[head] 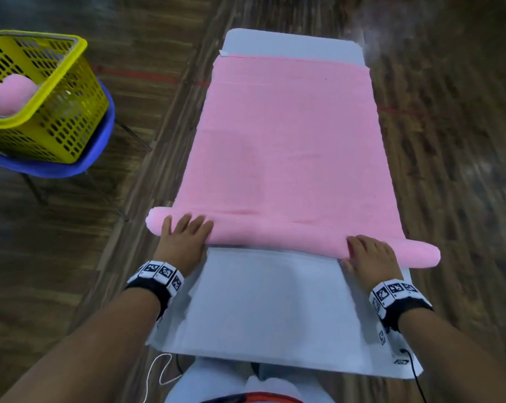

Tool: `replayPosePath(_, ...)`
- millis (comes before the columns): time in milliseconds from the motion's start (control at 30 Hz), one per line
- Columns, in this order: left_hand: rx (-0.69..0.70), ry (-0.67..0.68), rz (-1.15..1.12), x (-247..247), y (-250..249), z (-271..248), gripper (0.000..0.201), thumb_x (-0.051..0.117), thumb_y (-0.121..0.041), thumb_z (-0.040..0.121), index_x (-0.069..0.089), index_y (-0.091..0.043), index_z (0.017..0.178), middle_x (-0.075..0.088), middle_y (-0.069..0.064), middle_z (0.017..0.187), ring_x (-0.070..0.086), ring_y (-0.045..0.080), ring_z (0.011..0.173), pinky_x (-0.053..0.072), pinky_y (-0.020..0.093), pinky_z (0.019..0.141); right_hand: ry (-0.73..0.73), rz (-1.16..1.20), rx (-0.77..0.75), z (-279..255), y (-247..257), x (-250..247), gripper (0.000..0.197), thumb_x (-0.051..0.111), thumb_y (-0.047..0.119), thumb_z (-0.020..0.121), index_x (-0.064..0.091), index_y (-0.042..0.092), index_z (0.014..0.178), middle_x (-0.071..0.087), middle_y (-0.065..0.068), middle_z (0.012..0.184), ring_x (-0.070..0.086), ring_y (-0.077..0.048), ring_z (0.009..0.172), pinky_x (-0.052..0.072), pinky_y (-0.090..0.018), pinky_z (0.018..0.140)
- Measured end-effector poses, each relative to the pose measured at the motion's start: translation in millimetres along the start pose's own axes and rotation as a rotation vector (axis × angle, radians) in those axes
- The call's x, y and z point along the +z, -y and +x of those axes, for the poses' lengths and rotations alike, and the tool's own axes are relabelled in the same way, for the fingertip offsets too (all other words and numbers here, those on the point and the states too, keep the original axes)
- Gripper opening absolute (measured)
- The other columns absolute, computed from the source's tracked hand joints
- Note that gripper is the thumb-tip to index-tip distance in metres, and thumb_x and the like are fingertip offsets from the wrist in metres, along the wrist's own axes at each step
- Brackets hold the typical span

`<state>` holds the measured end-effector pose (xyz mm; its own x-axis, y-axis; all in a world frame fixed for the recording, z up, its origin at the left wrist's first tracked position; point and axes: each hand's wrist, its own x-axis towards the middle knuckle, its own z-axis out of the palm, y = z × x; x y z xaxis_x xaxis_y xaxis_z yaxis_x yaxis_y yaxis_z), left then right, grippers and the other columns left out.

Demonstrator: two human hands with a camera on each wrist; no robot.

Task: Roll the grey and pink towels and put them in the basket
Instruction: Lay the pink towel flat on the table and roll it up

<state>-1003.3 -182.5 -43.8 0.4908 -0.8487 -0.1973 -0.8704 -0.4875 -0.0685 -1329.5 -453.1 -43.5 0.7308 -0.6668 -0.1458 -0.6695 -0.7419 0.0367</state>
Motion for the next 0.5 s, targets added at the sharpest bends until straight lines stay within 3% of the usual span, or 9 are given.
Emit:
replayPosePath(67, -0.02, 0.037, -0.004, -7.3, 1.4, 14.7, 0.052, 0.047, -0.03, 0.092, 0.037, -0.029, 0.143, 0.043, -0.004, 0.149, 0.032, 0.024, 0.14, 0.014, 0.055, 0.113, 0.03, -0.003, 0.017, 9.9, -2.0, -6.4, 0.043, 0.056, 0.037, 0.087, 0.053, 0.02, 0.126, 0.059, -0.004, 0.126, 0.055, -0.029, 0.112, 0.036, -0.043, 0.1)
replayPosePath(133, -0.028, 0.05, -0.017, -16.8, 2.3, 29.1, 0.043, 0.046, -0.029, 0.092, 0.044, -0.029, 0.135, 0.055, -0.002, 0.136, 0.039, 0.024, 0.133, 0.015, 0.054, 0.113, 0.072, -0.012, 0.054, 21.5, -3.3, -13.4, 0.035, 0.05, 0.034, 0.09, 0.052, 0.024, 0.124, 0.061, -0.002, 0.121, 0.057, -0.028, 0.108, 0.035, -0.041, 0.097)
replayPosePath(233, -0.06, 0.109, -0.026, -34.0, 2.7, 46.7, 0.026, 0.046, -0.034, 0.089, 0.053, -0.024, 0.112, 0.066, 0.003, 0.105, 0.052, 0.025, 0.113, 0.018, 0.052, 0.112, 0.17, -0.031, 0.102, 39.9, -2.6, -24.4, 0.017, 0.045, 0.032, 0.089, 0.052, 0.022, 0.103, 0.066, -0.006, 0.103, 0.059, -0.029, 0.09, 0.037, -0.037, 0.079)
replayPosePath(300, -0.081, 0.188, -0.058, -41.5, 0.3, 53.8, 0.025, 0.041, -0.036, 0.088, 0.053, -0.024, 0.107, 0.067, 0.006, 0.097, 0.057, 0.025, 0.105, 0.018, 0.051, 0.111, 0.255, -0.027, 0.132, 46.6, -1.3, -28.0, 0.014, 0.042, 0.033, 0.088, 0.048, 0.021, 0.094, 0.068, -0.01, 0.095, 0.054, -0.028, 0.075, 0.034, -0.034, 0.069)
replayPosePath(367, -0.109, 0.219, -0.13, -42.0, -1.7, 53.8, 0.028, 0.04, -0.035, 0.086, 0.051, -0.026, 0.111, 0.068, 0.007, 0.096, 0.061, 0.025, 0.1, 0.019, 0.05, 0.11, 0.288, -0.001, 0.158, 46.5, -0.9, -28.1, 0.019, 0.042, 0.035, 0.088, 0.049, 0.022, 0.099, 0.068, -0.013, 0.095, 0.052, -0.028, 0.073, 0.036, -0.033, 0.066)
replayPosePath(433, -0.098, 0.102, -0.117, -35.9, -1.6, 45.6, 0.033, 0.044, -0.031, 0.087, 0.047, -0.027, 0.12, 0.067, 0.007, 0.101, 0.06, 0.028, 0.102, 0.025, 0.049, 0.107, 0.126, 0.039, 0.106, 39.1, -1.3, -25.3, 0.025, 0.054, 0.03, 0.086, 0.056, 0.019, 0.107, 0.066, -0.015, 0.098, 0.058, -0.032, 0.078, 0.042, -0.035, 0.067)
replayPosePath(500, -0.045, -0.106, -0.032, -27.1, -1.9, 32.1, 0.033, 0.047, -0.028, 0.091, 0.051, -0.024, 0.124, 0.064, 0.006, 0.107, 0.057, 0.031, 0.102, 0.03, 0.049, 0.104, -0.057, 0.045, 0.014, 27.9, -0.6, -20.2, 0.023, 0.066, 0.023, 0.081, 0.063, 0.013, 0.102, 0.063, -0.018, 0.1, 0.059, -0.038, 0.079, 0.047, -0.041, 0.069)
